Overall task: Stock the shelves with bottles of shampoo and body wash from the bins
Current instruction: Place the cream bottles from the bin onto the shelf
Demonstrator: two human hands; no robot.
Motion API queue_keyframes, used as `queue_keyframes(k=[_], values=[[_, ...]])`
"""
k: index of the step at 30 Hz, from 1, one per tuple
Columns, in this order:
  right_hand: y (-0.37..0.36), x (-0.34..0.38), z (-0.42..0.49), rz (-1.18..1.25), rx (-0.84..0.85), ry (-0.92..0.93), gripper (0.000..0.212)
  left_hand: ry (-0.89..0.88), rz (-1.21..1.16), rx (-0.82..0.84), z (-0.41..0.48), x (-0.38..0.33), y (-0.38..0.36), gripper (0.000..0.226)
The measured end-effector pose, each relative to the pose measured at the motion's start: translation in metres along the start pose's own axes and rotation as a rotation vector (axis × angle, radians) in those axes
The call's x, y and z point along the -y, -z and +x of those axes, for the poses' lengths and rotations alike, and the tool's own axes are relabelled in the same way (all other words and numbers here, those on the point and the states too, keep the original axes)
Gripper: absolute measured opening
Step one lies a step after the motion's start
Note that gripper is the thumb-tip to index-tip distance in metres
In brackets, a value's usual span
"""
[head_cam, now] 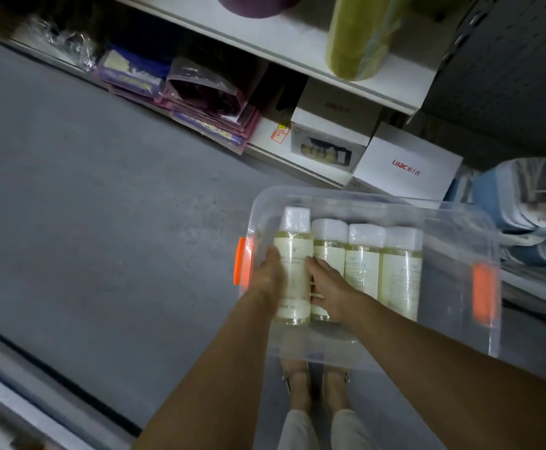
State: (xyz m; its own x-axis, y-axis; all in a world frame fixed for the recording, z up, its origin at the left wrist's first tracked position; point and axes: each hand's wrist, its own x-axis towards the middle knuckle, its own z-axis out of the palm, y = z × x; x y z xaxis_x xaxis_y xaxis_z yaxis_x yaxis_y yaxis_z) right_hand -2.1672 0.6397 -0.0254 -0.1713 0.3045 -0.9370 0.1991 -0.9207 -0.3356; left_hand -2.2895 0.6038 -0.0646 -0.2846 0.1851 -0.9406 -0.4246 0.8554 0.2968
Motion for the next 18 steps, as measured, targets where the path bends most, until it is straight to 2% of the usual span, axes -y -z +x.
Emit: queue_keyframes(k=[2,3,9,15,18], values=[[0.004,0.0,-0.005,-0.014,0.006,0.002,0.038,0.03,0.014,0.095,-0.061,-0.025,-0.002,0.046],[0.007,0.001,-0.01,-0.024,0.011,0.007,0.037,0.0,0.036,0.118,-0.07,-0.028,0.0,0.041],[0.023,0.017,-0.064,-0.093,0.009,0.069,0.039,-0.063,0.095,0.262,-0.12,-0.031,0.014,0.035],[0.026,0.049,-0.145,-0.104,-0.023,0.179,0.032,-0.178,0.183,0.319,-0.188,-0.053,0.024,0.037],[0.026,0.064,-0.192,-0.107,-0.051,0.241,0.027,-0.232,0.179,0.326,-0.235,-0.07,0.029,0.031]])
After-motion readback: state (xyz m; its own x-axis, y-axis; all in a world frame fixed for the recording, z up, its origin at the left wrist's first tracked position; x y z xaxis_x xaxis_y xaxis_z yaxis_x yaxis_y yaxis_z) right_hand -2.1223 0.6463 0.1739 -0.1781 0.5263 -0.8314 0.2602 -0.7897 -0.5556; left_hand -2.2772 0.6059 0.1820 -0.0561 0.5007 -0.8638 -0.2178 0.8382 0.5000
